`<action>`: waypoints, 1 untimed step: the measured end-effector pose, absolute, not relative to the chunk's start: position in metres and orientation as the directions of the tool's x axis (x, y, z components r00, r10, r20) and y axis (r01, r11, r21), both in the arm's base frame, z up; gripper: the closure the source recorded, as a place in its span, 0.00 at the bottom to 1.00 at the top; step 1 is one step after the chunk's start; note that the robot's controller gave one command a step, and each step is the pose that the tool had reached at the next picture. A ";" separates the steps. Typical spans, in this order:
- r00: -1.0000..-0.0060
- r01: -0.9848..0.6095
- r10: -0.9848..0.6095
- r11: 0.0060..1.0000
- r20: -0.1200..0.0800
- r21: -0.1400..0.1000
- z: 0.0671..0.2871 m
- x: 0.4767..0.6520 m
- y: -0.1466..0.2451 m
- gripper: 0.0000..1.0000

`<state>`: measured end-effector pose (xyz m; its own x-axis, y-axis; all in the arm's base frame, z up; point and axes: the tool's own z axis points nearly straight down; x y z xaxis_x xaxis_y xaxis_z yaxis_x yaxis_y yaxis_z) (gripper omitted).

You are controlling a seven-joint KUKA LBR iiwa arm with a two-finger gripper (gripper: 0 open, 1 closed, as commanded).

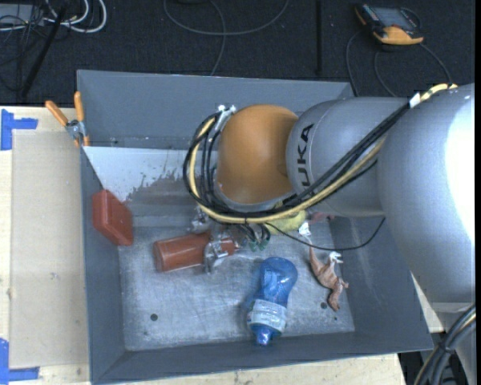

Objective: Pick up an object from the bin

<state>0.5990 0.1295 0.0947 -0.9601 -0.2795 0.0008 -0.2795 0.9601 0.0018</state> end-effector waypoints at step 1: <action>-0.960 -0.279 -0.279 0.960 -0.002 0.001 0.105 0.600 0.130 1.00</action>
Offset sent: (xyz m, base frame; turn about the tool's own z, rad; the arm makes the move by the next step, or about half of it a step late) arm 0.0000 -0.0001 0.0820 0.0000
